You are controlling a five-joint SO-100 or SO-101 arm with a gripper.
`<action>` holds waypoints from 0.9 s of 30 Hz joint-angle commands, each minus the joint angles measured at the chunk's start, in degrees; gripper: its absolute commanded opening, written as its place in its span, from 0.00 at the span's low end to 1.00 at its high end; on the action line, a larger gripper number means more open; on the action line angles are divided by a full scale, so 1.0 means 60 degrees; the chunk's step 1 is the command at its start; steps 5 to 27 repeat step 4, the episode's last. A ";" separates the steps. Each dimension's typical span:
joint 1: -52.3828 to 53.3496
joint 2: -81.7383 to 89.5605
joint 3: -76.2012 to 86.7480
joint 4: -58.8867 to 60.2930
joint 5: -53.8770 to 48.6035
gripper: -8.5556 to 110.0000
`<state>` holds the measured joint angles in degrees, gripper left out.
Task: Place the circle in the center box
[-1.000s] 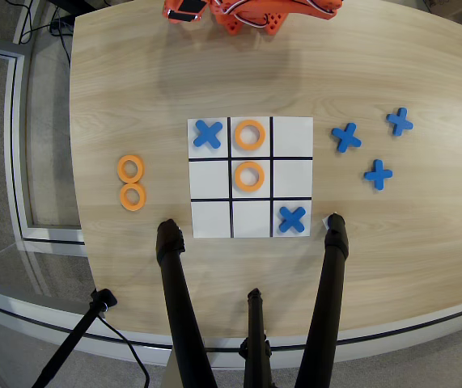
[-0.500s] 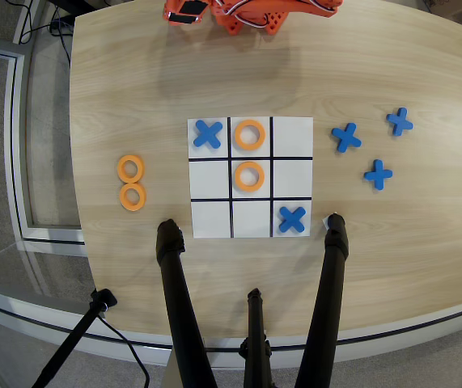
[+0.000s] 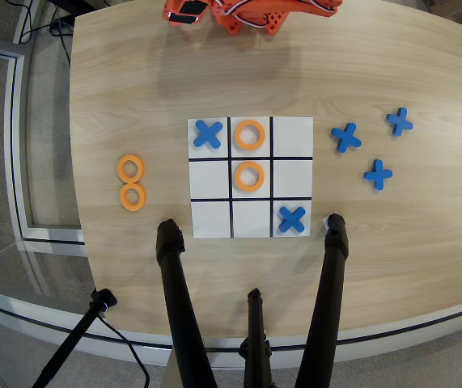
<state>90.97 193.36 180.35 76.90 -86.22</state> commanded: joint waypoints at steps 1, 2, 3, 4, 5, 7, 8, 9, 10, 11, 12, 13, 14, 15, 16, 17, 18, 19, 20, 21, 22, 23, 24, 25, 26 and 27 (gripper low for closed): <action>0.0015 0.0176 0.0527 0.0073 0.0059 0.07; 0.0015 0.0176 0.0527 0.0073 0.0059 0.07; 0.0015 0.0176 0.0527 0.0073 0.0059 0.07; 0.0015 0.0176 0.0527 0.0073 0.0059 0.07; 0.0015 0.0176 0.0527 0.0073 0.0059 0.07; 0.0015 0.0176 0.0527 0.0073 0.0059 0.07; 0.0015 0.0176 0.0527 0.0073 0.0059 0.07; 0.0015 0.0176 0.0527 0.0073 0.0059 0.07; 0.0015 0.0176 0.0527 0.0073 0.0059 0.07; 0.0015 0.0176 0.0527 0.0073 0.0059 0.07; 0.0015 0.0176 0.0527 0.0073 0.0059 0.07; 0.0015 0.0176 0.0527 0.0073 0.0059 0.07; 0.0015 0.0176 0.0527 0.0073 0.0059 0.07; 0.0015 0.0176 0.0527 0.0073 0.0059 0.07; 0.0015 0.0176 0.0527 0.0073 0.0059 0.07; 0.0015 0.0176 0.0527 0.0073 0.0059 0.07; 0.0015 0.0176 0.0527 0.0073 0.0059 0.07; 0.0015 0.0176 0.0527 0.0073 0.0059 0.07; 0.0015 0.0176 0.0527 0.0073 0.0059 0.07; 0.0015 0.0176 0.0527 0.0073 0.0059 0.07; 0.0015 0.0176 0.0527 0.0073 0.0059 0.07; 0.0015 0.0176 0.0527 0.0073 0.0059 0.07; 0.0015 0.0176 0.0527 0.0073 0.0059 0.07; 0.0015 0.0176 0.0527 0.0073 0.0059 0.07; 0.0015 0.0176 0.0527 0.0073 0.0059 0.07; 0.0015 0.0176 0.0527 0.0073 0.0059 0.07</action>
